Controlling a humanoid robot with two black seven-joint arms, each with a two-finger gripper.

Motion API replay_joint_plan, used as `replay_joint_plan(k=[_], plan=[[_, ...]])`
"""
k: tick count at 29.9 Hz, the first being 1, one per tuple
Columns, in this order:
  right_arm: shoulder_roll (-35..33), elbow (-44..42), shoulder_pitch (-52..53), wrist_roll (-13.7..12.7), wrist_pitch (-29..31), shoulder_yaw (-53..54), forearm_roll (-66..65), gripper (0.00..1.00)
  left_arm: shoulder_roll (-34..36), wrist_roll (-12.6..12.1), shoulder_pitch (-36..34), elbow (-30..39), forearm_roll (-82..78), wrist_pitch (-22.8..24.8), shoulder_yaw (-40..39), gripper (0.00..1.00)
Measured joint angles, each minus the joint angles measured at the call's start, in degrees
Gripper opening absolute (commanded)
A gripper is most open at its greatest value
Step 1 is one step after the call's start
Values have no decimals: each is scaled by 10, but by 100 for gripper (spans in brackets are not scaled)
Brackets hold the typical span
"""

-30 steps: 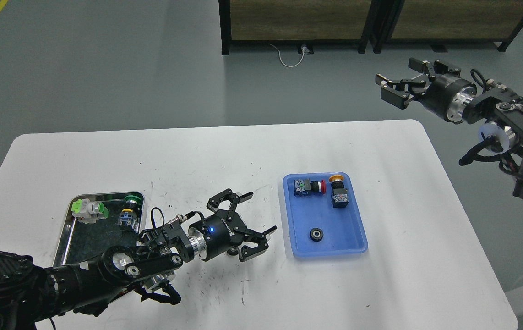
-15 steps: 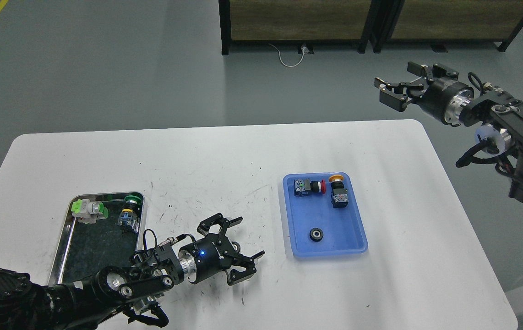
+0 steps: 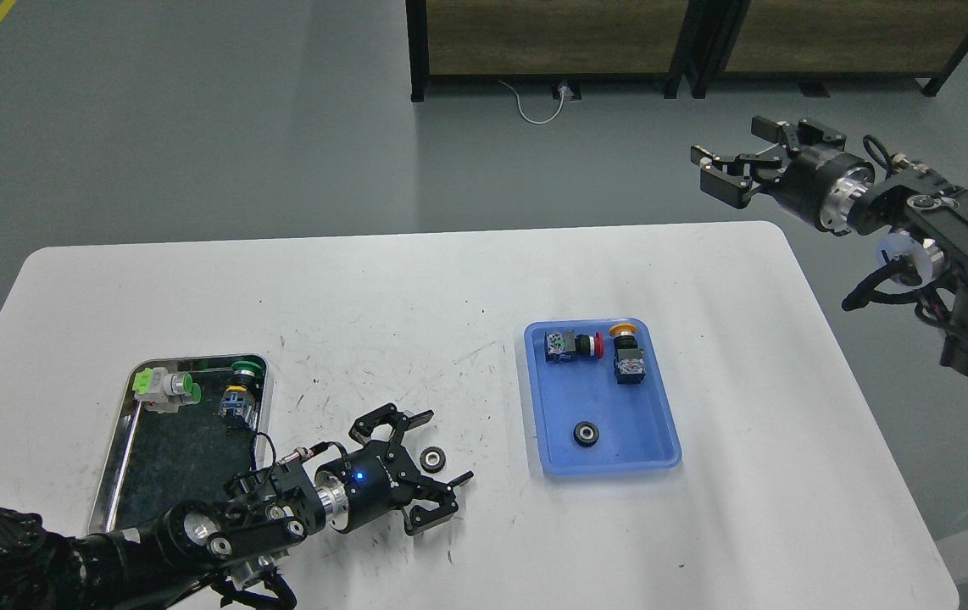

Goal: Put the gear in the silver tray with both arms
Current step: 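Lower the left gripper onto the black gear and grasp it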

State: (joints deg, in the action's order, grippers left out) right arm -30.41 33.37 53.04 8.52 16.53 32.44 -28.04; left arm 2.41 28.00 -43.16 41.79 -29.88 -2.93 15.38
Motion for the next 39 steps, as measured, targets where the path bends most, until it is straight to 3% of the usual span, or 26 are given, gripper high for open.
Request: replay_joint_plan(k=[14, 39], plan=[[0, 0, -3, 2, 0, -1, -2, 94, 22, 0, 2, 7, 8, 21, -18, 79], [9, -3, -6, 2, 0, -4, -7, 94, 55, 0, 12, 42, 7, 37, -22, 67]])
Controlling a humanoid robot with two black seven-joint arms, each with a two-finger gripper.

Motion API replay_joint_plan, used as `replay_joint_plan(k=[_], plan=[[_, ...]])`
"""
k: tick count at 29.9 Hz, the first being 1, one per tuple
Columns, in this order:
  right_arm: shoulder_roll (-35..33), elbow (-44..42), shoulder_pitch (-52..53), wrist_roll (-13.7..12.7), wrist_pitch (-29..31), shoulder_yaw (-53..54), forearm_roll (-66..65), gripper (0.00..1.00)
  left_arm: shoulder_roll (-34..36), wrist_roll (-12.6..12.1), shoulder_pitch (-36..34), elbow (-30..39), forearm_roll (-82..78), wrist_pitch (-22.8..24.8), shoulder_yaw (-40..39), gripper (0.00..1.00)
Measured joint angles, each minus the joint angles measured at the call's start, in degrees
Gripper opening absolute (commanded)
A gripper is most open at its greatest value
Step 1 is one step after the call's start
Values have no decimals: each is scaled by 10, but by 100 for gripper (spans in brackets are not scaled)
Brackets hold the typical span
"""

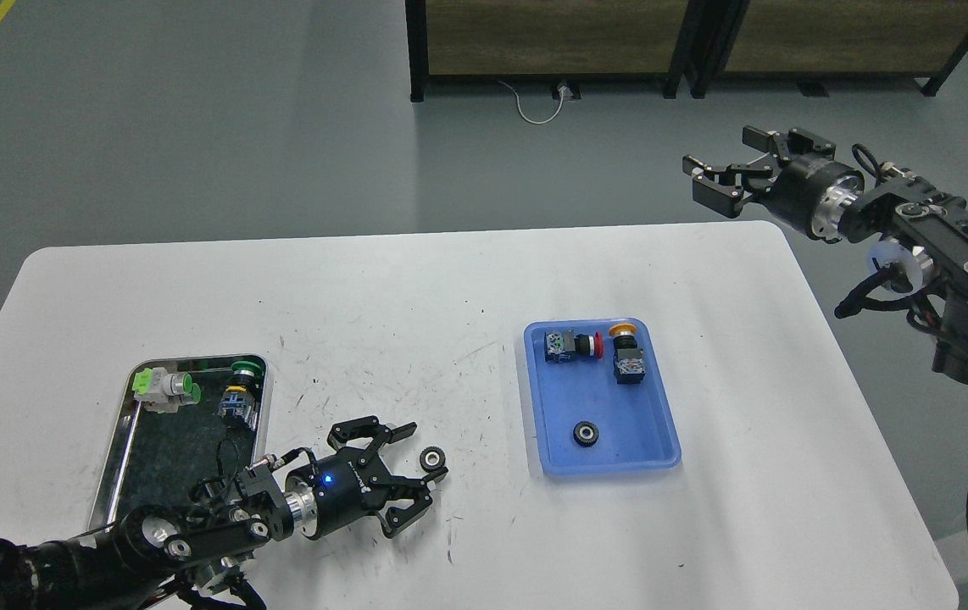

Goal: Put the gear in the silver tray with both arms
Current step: 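Lower the left gripper onto the black gear and grasp it, then move the gear into the silver tray and open the left gripper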

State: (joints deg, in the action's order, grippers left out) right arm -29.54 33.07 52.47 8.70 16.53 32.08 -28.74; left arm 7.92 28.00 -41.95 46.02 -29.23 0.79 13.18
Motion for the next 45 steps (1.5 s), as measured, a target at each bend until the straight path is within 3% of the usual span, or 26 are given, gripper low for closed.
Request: replay_joint_plan(k=[24, 32, 41, 45], plan=[[0, 0, 0, -1, -2, -2, -2, 94, -2, 0, -4, 0, -5, -2, 6, 44], [0, 0, -1, -1, -2, -2, -2, 94, -3, 0, -4, 0, -5, -2, 8, 30], [0, 0, -1, 0, -3, -1, -2, 94, 4, 0, -15, 7, -2, -2, -5, 30], [0, 0, 0, 0, -4, 1, -2, 94, 46, 0, -34, 34, 1, 1, -32, 30]])
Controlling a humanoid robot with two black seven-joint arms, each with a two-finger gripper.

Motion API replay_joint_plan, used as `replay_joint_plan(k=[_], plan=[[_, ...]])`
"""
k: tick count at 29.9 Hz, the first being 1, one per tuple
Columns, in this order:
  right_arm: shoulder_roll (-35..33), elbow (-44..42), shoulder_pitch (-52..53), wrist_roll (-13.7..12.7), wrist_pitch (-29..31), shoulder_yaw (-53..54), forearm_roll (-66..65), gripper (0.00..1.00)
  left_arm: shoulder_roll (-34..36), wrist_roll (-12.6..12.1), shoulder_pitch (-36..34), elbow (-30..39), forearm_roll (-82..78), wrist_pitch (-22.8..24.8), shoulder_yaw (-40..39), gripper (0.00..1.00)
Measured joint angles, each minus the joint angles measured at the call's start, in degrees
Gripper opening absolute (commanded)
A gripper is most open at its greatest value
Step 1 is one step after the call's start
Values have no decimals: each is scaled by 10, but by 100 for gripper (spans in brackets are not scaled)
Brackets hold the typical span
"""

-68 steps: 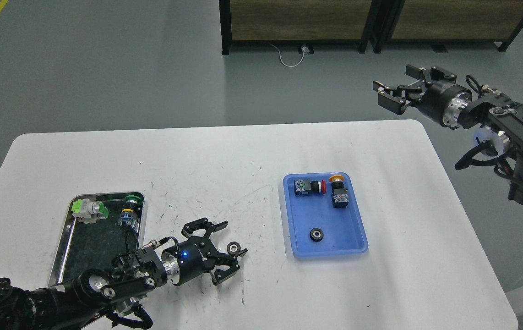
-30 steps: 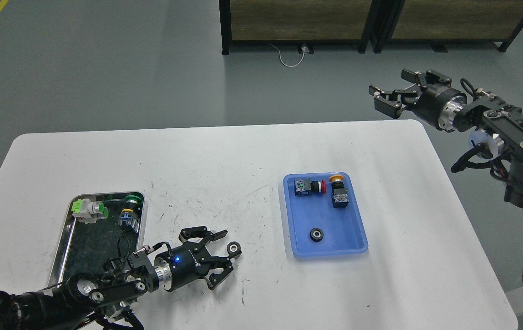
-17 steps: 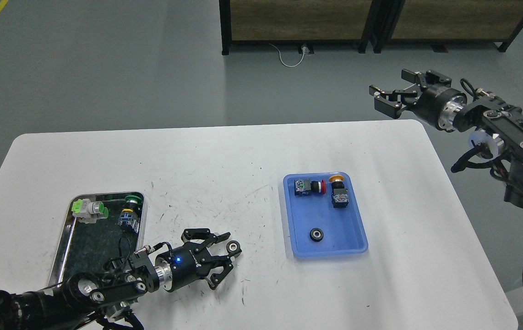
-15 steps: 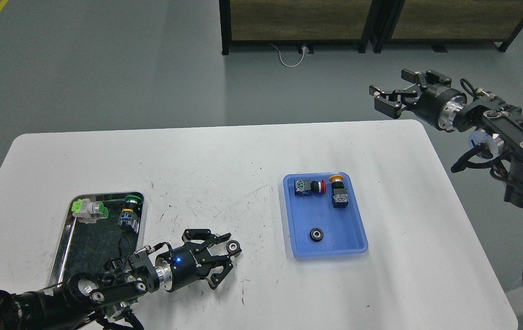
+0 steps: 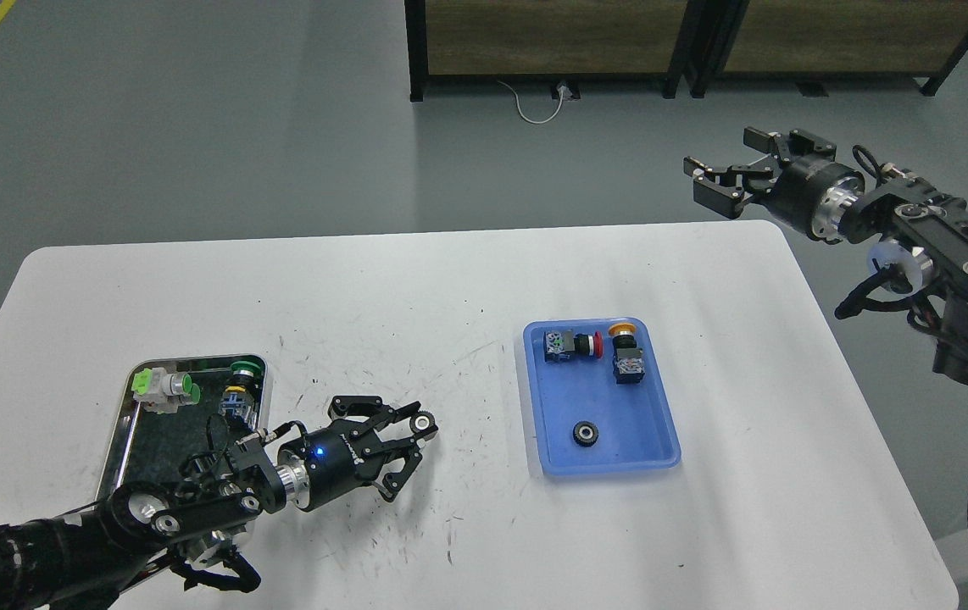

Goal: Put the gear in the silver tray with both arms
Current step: 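Move the gear into the silver tray and open the left gripper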

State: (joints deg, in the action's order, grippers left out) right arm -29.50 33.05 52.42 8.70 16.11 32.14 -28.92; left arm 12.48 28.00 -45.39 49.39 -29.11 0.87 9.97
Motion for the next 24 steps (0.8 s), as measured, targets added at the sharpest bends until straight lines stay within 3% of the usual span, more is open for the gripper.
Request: replay_joint_plan(k=[15, 24], plan=[[9, 0, 2, 0, -8, 1, 1, 94, 237, 0, -23, 161, -3, 10, -15, 32], [14, 0, 7, -1, -12, -1, 1, 94, 324, 0, 4, 195, -21, 10, 17, 32]])
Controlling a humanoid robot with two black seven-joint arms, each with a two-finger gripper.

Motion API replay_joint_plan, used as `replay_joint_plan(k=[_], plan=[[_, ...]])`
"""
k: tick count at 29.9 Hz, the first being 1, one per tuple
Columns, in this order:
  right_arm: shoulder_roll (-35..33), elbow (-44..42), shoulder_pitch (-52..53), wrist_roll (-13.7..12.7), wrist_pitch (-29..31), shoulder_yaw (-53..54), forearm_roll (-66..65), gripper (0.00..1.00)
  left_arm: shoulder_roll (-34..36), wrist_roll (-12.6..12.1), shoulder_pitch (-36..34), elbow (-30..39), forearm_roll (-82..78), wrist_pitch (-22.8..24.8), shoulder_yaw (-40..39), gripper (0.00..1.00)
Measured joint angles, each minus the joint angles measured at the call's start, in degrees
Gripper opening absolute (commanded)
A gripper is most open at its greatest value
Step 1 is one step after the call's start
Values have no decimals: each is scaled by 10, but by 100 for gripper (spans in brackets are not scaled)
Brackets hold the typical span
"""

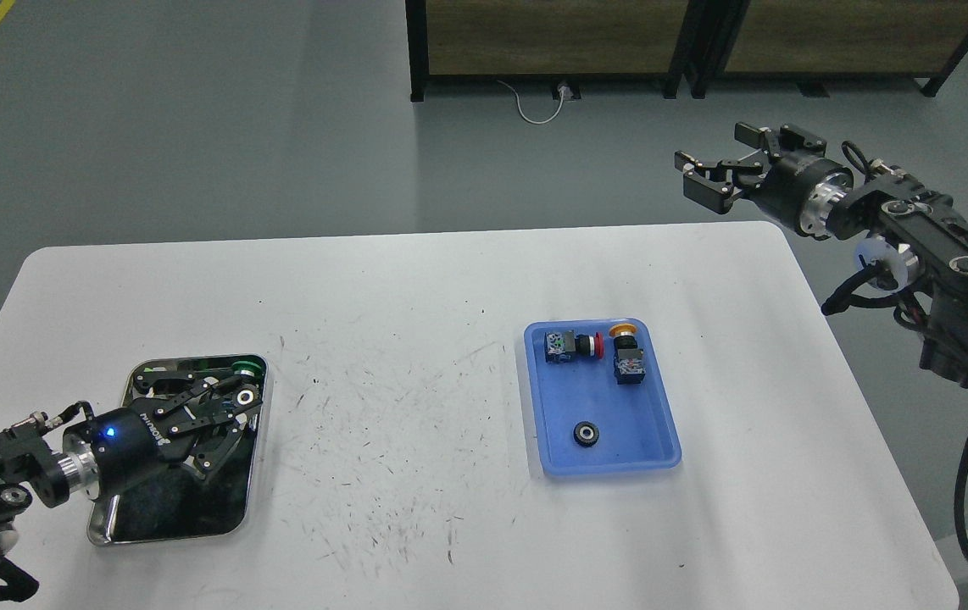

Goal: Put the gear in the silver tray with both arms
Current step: 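Move the gear into the silver tray and open the left gripper, then lift the left gripper away from the silver tray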

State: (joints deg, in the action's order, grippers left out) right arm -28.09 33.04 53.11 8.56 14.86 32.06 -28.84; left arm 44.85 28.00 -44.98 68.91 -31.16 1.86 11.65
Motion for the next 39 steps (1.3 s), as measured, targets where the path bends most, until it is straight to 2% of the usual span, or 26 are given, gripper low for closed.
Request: replay_joint_plan(k=[8, 21, 25, 31, 39], plan=[[5, -3, 1, 0, -4, -1, -1, 94, 16, 0, 55, -1, -21, -4, 6, 33], [26, -14, 0, -1, -7, -2, -2, 94, 16, 0, 83, -29, -20, -9, 5, 37], [32, -14, -2, -1, -7, -2, -9, 94, 16, 0, 87, -35, -17, -9, 4, 44], [37, -14, -5, -1, -7, -3, -11, 94, 16, 0, 88, -38, -15, -9, -4, 61], [36, 0, -6, -1, -6, -15, -13, 94, 13, 0, 87, -45, 1, -9, -12, 79]])
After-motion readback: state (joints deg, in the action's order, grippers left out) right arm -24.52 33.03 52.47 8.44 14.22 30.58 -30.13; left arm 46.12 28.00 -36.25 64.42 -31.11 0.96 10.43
